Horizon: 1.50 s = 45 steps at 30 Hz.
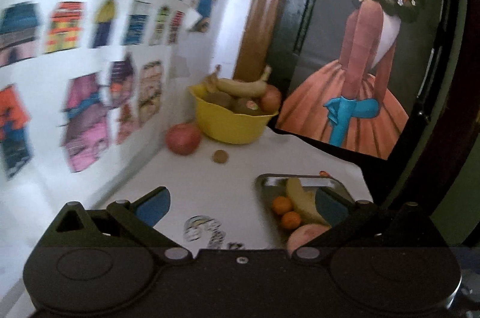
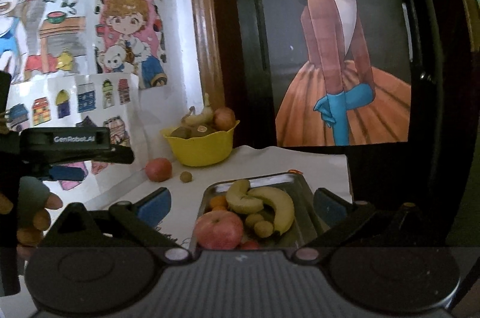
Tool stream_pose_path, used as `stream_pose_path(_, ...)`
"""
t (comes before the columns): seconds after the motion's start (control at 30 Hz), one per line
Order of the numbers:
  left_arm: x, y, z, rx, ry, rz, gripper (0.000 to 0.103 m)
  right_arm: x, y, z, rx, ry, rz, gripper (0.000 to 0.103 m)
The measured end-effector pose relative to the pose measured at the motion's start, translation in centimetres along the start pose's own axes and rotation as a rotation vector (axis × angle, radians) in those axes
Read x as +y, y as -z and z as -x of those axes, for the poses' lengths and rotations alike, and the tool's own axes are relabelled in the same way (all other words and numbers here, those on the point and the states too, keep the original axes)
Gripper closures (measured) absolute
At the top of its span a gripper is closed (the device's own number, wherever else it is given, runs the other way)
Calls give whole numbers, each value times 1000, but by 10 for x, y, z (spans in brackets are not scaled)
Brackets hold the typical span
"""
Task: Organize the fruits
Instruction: 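Withdraw both tools and move them back toward the yellow bowl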
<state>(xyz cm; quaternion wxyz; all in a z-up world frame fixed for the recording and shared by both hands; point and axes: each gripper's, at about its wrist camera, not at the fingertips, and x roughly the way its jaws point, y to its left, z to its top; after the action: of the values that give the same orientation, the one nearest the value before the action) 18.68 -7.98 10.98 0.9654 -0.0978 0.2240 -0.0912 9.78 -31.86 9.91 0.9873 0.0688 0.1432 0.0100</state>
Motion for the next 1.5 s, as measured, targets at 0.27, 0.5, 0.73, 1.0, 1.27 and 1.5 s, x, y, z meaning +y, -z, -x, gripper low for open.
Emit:
stream_pose_path(0.27,42,31,46,-25,-91,-36,1,32,19,39,18,54,0,0)
stream_pose_path(0.5,68,66,63,24,-175,-63,1,47,46,48,132,79,-36,0)
stream_pose_path(0.73,84,95,70,91,-207,-54,1,54,74,45,262,114,-69,0)
stream_pose_path(1.0,95,101,74,100,-207,-25,1,63,82,44,308,119,-78,0)
stream_pose_path(1.27,103,99,76,98,-239,-11,1,73,78,31,336,89,-65,0)
stream_pose_path(1.5,96,83,67,76,-248,-60,1,80,71,19,348,73,-35,0)
